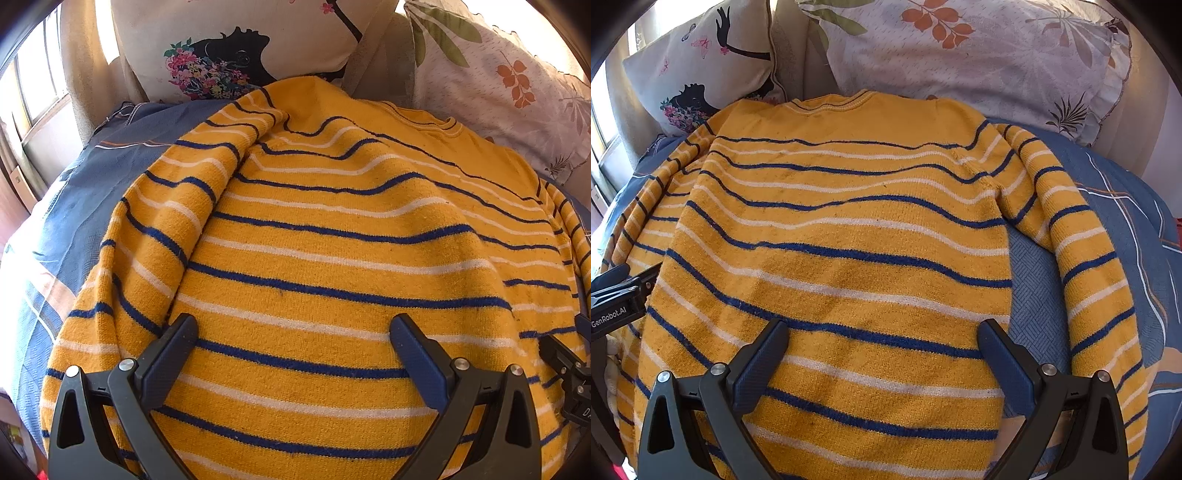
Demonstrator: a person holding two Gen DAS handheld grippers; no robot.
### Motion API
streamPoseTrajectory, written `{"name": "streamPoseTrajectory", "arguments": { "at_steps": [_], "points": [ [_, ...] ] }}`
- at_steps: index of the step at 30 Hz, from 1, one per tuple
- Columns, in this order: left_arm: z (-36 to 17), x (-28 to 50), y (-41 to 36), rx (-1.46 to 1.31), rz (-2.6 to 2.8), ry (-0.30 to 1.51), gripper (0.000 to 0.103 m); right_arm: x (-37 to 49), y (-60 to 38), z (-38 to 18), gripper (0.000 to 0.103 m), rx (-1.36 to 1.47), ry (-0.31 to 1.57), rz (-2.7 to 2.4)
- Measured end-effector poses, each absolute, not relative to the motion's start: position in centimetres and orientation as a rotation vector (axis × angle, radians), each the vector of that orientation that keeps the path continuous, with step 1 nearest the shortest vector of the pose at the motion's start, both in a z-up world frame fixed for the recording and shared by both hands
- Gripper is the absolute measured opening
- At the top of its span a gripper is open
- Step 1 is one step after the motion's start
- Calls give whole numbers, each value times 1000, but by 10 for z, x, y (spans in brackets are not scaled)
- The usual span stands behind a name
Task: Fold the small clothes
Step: 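Position both grippers open above the yellow striped sweater, then grasp the sweater sleeve cuff with the right gripper and lift it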
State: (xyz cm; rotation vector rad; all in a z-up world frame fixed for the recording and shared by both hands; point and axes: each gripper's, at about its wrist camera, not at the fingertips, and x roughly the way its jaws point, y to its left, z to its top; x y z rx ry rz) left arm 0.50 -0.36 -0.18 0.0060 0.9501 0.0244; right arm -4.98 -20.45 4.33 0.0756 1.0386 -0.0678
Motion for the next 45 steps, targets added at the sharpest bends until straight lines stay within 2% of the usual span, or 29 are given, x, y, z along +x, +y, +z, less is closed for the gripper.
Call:
{"name": "streamPoseTrajectory", "arguments": {
  "at_steps": [2,5,12,13,15,17,22,25,31,36,37,38,39,40,45],
  "points": [
    [-3,7,-3,-12,15,1030,103,-52,-208,45,102,94,1022,-65],
    [-2,7,-4,-7,16,984,103,-58,-211,50,95,110,992,-92],
    [0,3,0,5,14,968,102,-94,-221,86,93,196,839,-122],
    [3,1,3,-5,10,965,100,-103,-222,92,93,201,809,-125],
    [12,-6,9,-26,18,952,74,-124,-225,102,93,211,758,-124],
    [27,-16,18,-110,-32,939,69,-144,-231,112,92,205,730,-138],
    [78,-44,26,-172,-84,745,69,-194,-263,132,92,181,695,-251],
    [98,-58,21,-166,-106,690,75,-218,-287,129,92,187,735,-324],
    [96,-61,1,-143,-184,751,76,-247,-312,89,92,176,878,-471],
    [90,-61,-6,-152,-209,769,76,-264,-327,73,90,239,893,-524],
    [90,-61,-7,-149,-213,770,76,-262,-329,68,77,275,899,-502],
    [89,-62,-8,-145,-215,770,76,-262,-331,67,49,299,898,-484],
    [90,-63,-9,-137,-214,765,76,-261,-330,69,33,312,897,-475],
    [91,-64,-10,-126,-210,754,76,-260,-332,72,22,337,891,-447],
    [100,-63,-7,-114,-191,718,76,-253,-366,127,16,413,746,-403]
  ]
}}
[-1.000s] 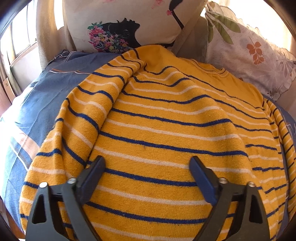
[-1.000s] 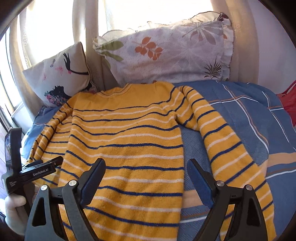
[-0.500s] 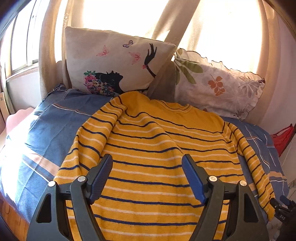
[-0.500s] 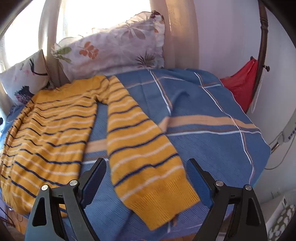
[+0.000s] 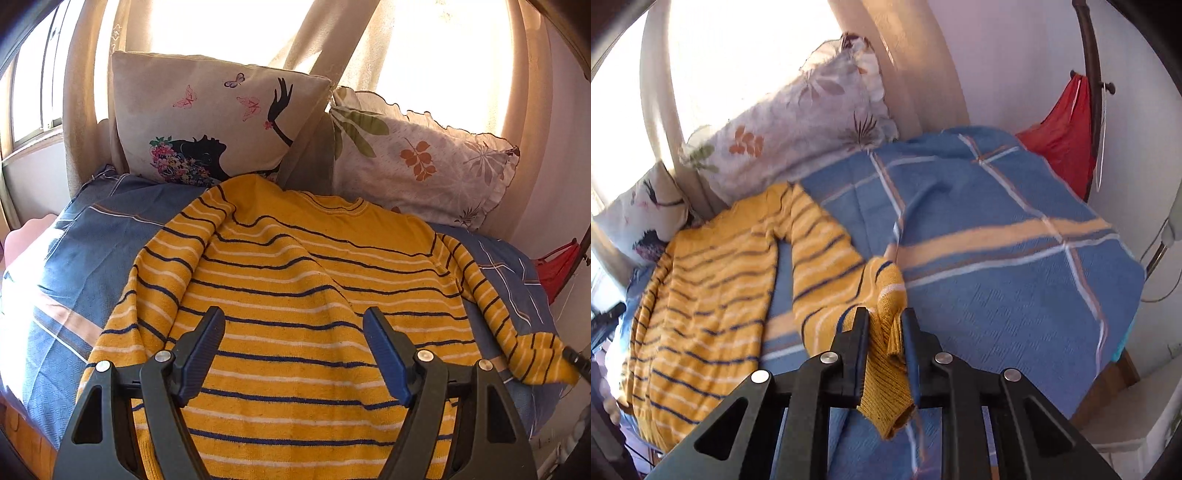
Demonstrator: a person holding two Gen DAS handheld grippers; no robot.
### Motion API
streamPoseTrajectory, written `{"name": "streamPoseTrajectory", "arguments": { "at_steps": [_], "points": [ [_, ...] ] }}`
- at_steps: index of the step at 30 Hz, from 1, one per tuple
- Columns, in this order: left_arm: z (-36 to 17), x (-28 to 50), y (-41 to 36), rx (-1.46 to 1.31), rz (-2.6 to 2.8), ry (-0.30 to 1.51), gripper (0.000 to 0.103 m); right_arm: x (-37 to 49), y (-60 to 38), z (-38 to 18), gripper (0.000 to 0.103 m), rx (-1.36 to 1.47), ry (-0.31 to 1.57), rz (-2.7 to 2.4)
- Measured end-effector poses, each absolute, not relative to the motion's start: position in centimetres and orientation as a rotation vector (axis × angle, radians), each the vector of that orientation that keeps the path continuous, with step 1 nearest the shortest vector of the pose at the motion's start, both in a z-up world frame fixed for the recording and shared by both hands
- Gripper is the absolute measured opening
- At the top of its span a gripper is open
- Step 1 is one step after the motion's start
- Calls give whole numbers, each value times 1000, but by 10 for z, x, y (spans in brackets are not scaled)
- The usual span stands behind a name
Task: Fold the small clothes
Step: 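Grasp the sweater sleeve cuff with the right gripper and lift it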
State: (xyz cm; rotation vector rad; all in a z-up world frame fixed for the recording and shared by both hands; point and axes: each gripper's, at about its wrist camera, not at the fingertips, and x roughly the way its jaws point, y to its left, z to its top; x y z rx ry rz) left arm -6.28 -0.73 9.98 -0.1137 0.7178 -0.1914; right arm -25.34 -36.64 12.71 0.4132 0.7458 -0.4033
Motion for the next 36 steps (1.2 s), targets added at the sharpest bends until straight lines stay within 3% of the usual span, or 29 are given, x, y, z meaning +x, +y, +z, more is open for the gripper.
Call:
{"name": "streamPoseTrajectory", "arguments": {
  "at_steps": [1,6,10,12,14,20,24,25,27,31,36],
  "points": [
    [101,-62,-6,-113,-185,712,76,-250,-380,142,2,405,712,-432],
    [108,-60,5,-132,-161,688,76,-229,-473,199,1,379,629,-674],
    [111,-60,13,-141,-153,676,76,-216,-509,197,4,455,690,-689],
    [113,-60,15,-137,-152,668,77,-219,-494,181,17,483,735,-560],
    [113,-58,13,-130,-161,670,77,-225,-473,157,52,493,792,-498],
    [99,-51,-1,-126,-216,724,77,-252,-434,87,53,585,909,-406],
    [97,-54,-5,-120,-231,727,77,-250,-418,75,55,547,921,-419],
    [98,-55,-4,-121,-229,725,77,-249,-413,76,50,545,923,-401],
    [97,-54,-3,-126,-222,728,77,-247,-403,76,14,541,935,-362],
    [94,-51,1,-134,-211,740,77,-248,-395,90,11,552,900,-332],
    [97,-51,11,-148,-192,729,77,-235,-436,154,10,480,743,-477]
  ]
}}
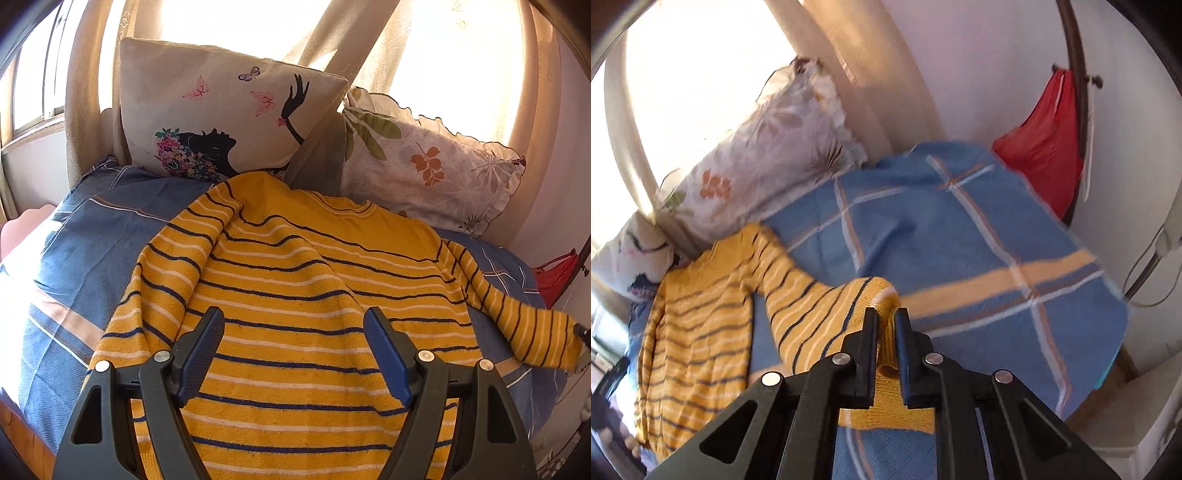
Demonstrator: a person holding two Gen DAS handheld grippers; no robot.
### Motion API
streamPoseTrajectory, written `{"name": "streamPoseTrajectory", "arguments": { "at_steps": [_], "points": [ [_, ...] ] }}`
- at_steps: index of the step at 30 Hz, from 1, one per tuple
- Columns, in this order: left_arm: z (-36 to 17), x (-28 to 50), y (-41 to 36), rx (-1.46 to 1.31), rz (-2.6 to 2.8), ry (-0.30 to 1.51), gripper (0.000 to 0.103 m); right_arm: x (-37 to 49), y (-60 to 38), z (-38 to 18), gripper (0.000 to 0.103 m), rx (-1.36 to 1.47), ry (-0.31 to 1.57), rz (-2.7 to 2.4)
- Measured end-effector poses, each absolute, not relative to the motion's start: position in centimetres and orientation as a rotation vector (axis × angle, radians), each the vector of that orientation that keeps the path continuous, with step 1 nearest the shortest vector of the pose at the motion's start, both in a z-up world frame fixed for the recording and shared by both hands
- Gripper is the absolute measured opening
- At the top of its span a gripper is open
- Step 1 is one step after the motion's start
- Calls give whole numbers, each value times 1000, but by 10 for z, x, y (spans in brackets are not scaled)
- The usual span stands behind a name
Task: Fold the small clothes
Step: 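Grasp the sweater sleeve cuff with the right gripper and lift it, then carry the held sleeve across the sweater body with the right gripper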
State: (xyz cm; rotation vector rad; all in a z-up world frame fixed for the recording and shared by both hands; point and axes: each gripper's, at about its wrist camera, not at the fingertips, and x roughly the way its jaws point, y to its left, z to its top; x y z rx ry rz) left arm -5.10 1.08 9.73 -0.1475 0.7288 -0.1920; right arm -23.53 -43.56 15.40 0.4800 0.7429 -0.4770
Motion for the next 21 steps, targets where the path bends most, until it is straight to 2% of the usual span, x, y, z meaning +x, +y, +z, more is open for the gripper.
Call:
{"name": "streamPoseTrajectory", "arguments": {
  "at_steps": [5,9,14,21],
  "points": [
    [102,-51,30,-180,-148,709,77,-209,-495,212,7,399,655,-711],
    [101,-48,46,-200,-113,705,77,-171,-492,231,7,384,665,-694],
    [99,-44,64,-222,-83,703,77,-109,-423,237,7,372,704,-437],
    [90,-48,98,-255,-27,704,77,-3,-270,224,7,340,788,-30]
  ]
}}
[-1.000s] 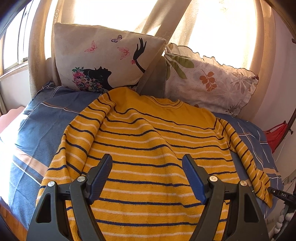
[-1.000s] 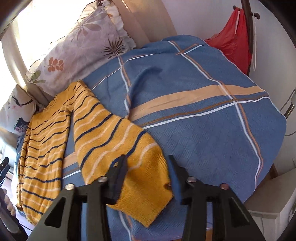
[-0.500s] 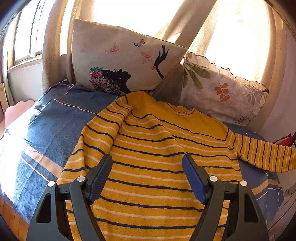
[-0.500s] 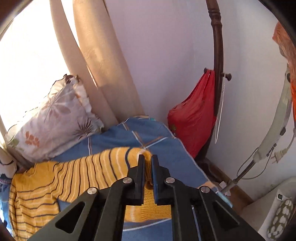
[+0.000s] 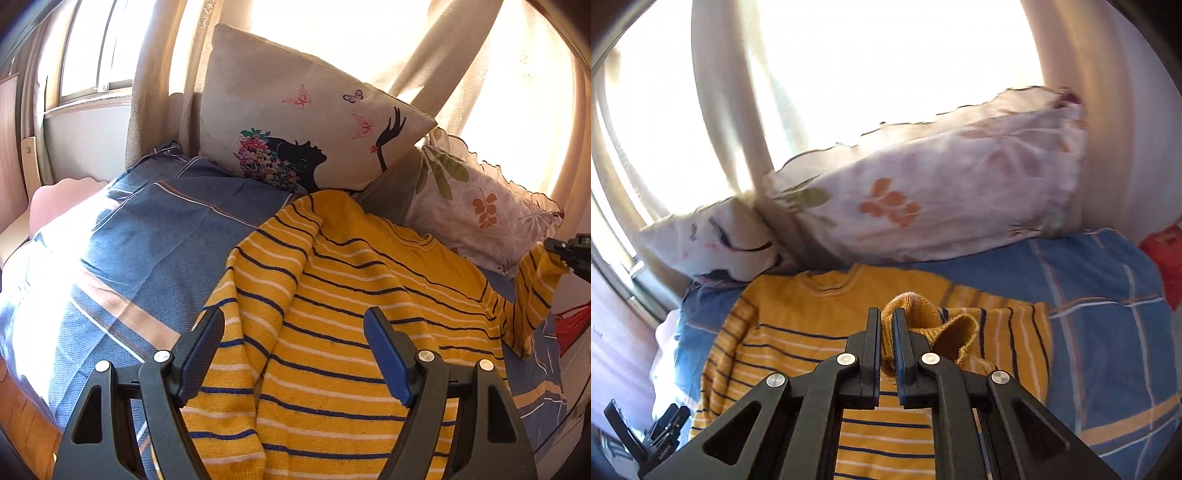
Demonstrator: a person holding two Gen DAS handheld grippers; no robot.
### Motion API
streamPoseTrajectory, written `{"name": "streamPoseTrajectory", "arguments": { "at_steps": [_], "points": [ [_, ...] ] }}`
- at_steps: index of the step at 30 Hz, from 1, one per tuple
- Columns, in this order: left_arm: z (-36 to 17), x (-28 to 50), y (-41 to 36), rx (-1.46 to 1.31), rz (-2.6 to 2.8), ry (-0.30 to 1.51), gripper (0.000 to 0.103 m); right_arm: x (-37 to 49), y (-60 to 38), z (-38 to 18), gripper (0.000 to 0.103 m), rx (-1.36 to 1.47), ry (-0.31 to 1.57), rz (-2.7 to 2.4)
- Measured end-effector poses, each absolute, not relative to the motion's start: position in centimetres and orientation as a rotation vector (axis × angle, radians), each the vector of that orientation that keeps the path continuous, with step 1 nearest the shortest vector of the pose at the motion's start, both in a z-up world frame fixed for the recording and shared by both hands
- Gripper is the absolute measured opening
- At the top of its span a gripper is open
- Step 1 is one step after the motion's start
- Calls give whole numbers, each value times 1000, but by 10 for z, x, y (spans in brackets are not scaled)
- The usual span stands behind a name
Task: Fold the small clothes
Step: 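Carry the held sleeve across the sweater body with the right gripper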
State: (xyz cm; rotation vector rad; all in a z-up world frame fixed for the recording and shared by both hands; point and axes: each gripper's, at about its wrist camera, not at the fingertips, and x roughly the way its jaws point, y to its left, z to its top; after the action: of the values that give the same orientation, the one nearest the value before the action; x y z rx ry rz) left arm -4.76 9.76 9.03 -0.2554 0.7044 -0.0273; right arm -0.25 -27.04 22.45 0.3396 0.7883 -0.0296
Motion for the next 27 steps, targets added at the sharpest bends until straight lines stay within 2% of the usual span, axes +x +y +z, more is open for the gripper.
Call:
{"name": "streamPoseTrajectory", "arguments": {
  "at_steps": [12,17,21,22,26,27],
  "points": [
    [74,-50,163,-316,105,723,77,140,-71,133,5,328,967,235],
    [66,-48,171,-321,113,742,77,170,-35,71,8,356,1114,319],
    [62,-45,176,-327,119,747,77,168,-39,56,8,537,1155,523],
    [61,-44,177,-330,119,750,77,164,-44,62,11,550,1125,537],
    [56,-40,175,-330,110,763,77,137,-61,101,43,418,1009,478],
    [54,-38,175,-333,107,768,77,130,-59,107,45,335,997,451]
  ]
}}
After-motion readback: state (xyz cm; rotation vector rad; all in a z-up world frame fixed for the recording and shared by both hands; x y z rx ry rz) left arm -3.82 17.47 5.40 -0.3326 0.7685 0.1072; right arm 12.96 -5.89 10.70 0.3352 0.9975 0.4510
